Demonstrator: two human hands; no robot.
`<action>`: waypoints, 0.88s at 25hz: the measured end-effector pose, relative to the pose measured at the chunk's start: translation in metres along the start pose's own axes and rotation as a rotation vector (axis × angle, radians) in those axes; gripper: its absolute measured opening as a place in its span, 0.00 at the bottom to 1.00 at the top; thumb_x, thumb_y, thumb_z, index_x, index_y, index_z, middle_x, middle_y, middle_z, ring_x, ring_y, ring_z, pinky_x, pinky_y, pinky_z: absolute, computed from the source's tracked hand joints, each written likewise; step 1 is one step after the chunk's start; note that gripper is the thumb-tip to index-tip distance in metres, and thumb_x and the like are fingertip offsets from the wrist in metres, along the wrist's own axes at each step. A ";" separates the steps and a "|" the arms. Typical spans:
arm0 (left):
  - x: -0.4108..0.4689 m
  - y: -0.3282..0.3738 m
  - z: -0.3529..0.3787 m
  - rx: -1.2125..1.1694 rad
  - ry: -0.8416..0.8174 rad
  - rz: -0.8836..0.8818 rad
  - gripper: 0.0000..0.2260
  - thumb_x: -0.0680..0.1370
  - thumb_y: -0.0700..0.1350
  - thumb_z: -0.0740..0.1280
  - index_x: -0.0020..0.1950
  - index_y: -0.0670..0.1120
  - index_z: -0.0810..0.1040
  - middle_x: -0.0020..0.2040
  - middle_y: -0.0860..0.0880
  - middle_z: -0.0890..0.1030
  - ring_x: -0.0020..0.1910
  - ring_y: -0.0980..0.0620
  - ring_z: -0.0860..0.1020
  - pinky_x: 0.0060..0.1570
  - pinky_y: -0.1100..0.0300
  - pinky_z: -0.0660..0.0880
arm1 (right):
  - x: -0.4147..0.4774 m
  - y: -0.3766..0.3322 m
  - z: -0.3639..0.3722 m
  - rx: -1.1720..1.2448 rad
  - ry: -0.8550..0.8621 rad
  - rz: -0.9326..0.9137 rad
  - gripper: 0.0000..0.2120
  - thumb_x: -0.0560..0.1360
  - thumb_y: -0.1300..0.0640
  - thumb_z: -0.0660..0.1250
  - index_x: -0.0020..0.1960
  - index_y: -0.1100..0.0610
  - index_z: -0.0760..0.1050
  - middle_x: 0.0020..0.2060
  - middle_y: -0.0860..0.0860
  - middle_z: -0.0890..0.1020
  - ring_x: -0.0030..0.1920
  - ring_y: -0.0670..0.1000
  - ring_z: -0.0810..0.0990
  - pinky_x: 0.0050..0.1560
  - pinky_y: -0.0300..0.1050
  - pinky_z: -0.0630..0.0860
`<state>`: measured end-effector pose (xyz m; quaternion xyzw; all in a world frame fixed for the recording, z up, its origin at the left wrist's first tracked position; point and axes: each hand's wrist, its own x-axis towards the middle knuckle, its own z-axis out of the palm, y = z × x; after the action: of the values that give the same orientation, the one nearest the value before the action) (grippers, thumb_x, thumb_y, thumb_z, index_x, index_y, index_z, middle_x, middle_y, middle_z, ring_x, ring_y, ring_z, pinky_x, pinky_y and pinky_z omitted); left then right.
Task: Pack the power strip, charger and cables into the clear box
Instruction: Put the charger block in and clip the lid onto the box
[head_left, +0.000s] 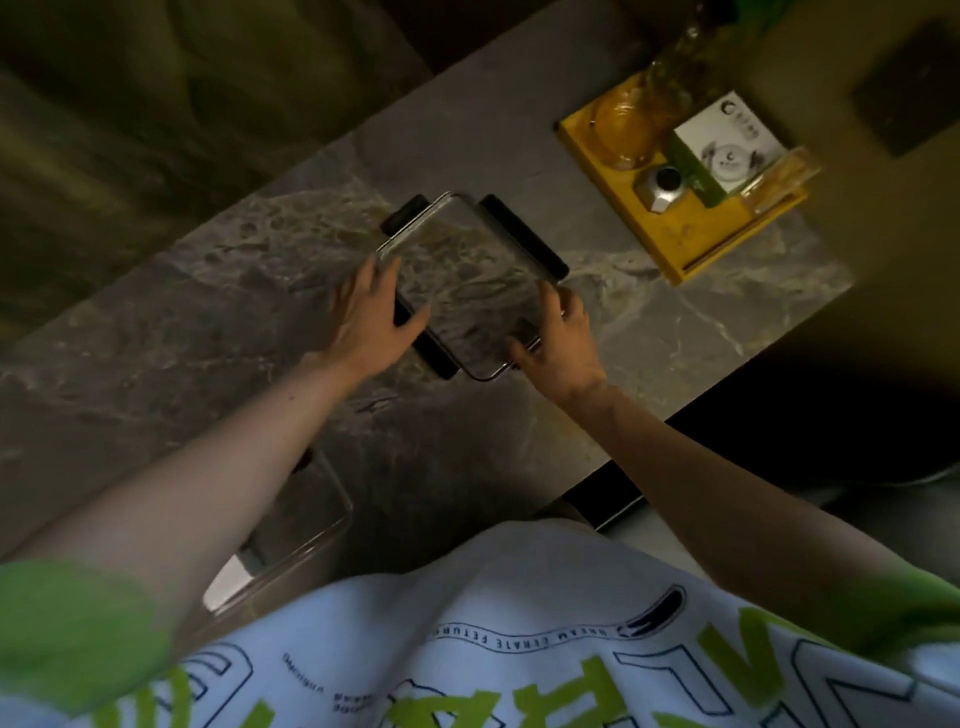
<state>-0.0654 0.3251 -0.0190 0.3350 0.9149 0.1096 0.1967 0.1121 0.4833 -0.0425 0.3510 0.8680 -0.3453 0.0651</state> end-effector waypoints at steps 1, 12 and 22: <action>0.018 0.005 0.004 0.039 -0.031 0.013 0.34 0.77 0.60 0.63 0.77 0.46 0.56 0.77 0.40 0.56 0.73 0.36 0.60 0.71 0.42 0.58 | 0.003 0.004 -0.002 0.044 0.009 0.037 0.38 0.74 0.50 0.69 0.77 0.58 0.54 0.71 0.62 0.60 0.71 0.63 0.61 0.70 0.54 0.64; 0.125 0.013 0.035 0.087 -0.237 -0.017 0.45 0.72 0.63 0.69 0.78 0.47 0.49 0.78 0.38 0.47 0.76 0.35 0.51 0.73 0.43 0.56 | 0.012 0.029 0.016 -0.019 0.060 0.069 0.17 0.77 0.56 0.66 0.62 0.64 0.70 0.57 0.62 0.70 0.55 0.63 0.72 0.58 0.56 0.74; 0.147 0.007 0.032 0.009 -0.224 -0.113 0.56 0.61 0.63 0.78 0.78 0.51 0.47 0.76 0.40 0.51 0.75 0.36 0.52 0.73 0.44 0.58 | 0.008 0.005 0.023 0.550 0.179 0.413 0.21 0.72 0.60 0.67 0.65 0.53 0.71 0.52 0.55 0.80 0.51 0.57 0.81 0.53 0.58 0.79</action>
<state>-0.1501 0.4287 -0.0873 0.2940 0.9050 0.0561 0.3023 0.1061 0.4758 -0.0658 0.5524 0.6555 -0.5134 -0.0394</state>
